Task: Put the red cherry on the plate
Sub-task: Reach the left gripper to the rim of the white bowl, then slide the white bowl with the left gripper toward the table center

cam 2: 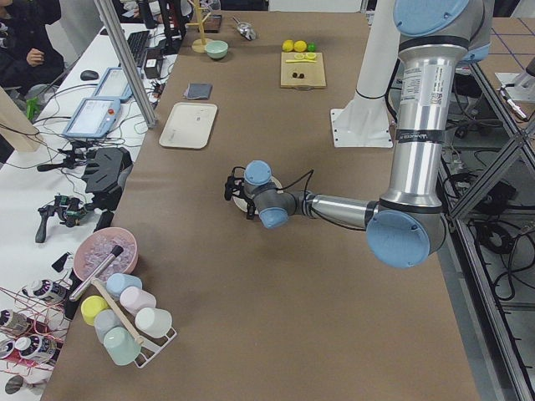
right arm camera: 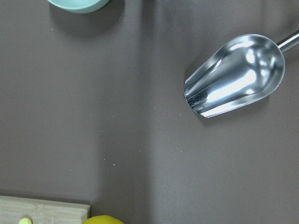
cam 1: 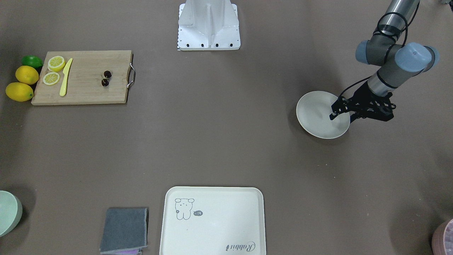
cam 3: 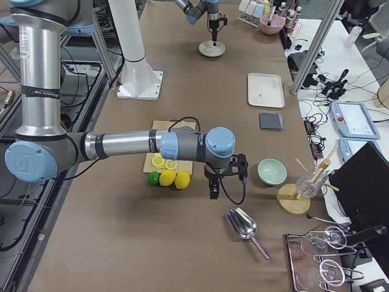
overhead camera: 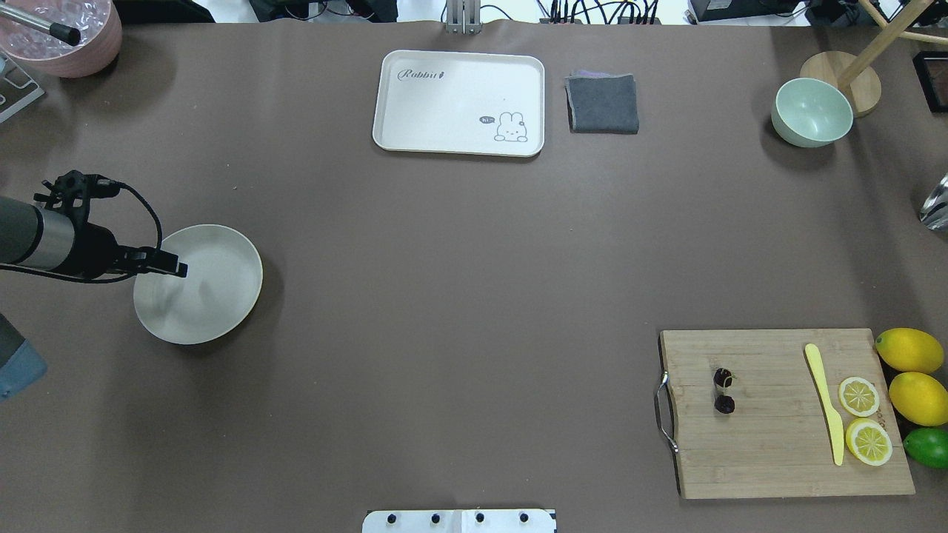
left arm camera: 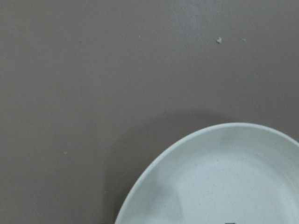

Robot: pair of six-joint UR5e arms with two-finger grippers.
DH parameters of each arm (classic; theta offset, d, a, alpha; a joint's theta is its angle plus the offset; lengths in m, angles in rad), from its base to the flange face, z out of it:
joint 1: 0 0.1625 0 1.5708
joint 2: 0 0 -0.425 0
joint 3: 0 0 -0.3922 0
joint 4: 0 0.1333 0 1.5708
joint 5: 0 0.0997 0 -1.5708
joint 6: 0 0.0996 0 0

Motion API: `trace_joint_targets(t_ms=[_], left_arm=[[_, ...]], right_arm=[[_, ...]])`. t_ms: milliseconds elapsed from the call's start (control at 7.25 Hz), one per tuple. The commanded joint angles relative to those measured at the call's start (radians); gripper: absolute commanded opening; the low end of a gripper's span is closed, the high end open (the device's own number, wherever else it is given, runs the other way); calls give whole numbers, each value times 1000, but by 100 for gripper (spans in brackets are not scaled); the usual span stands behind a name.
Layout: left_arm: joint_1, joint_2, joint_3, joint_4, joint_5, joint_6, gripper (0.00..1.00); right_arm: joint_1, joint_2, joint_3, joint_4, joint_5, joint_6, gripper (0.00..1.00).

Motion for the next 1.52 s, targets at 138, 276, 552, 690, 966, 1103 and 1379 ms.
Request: trace_joint_targets(t_ms=[138, 276, 552, 690, 966, 1103, 1379], left_arm=[[-14, 10, -8, 1, -31, -2, 0], [-29, 10, -10, 3, -57, -12, 0], [-42, 7, -8, 12, -58, -16, 0], [-75, -2, -10, 15, -98, -31, 0], [-141, -121, -5, 20, -233, -228, 0], [-129, -215, 11, 45, -220, -318, 0], [3, -353, -2, 142, -11, -441, 0]], right_arm=[[0, 1, 9, -3, 1, 1, 100], [0, 1, 14, -3, 1, 1, 100], [0, 1, 14, -3, 3, 1, 100], [0, 3, 12, -2, 0, 1, 100], [0, 0, 14, 4, -2, 27, 100], [-1, -10, 31, 6, -2, 33, 100], [-1, -22, 43, 14, 0, 28, 100]])
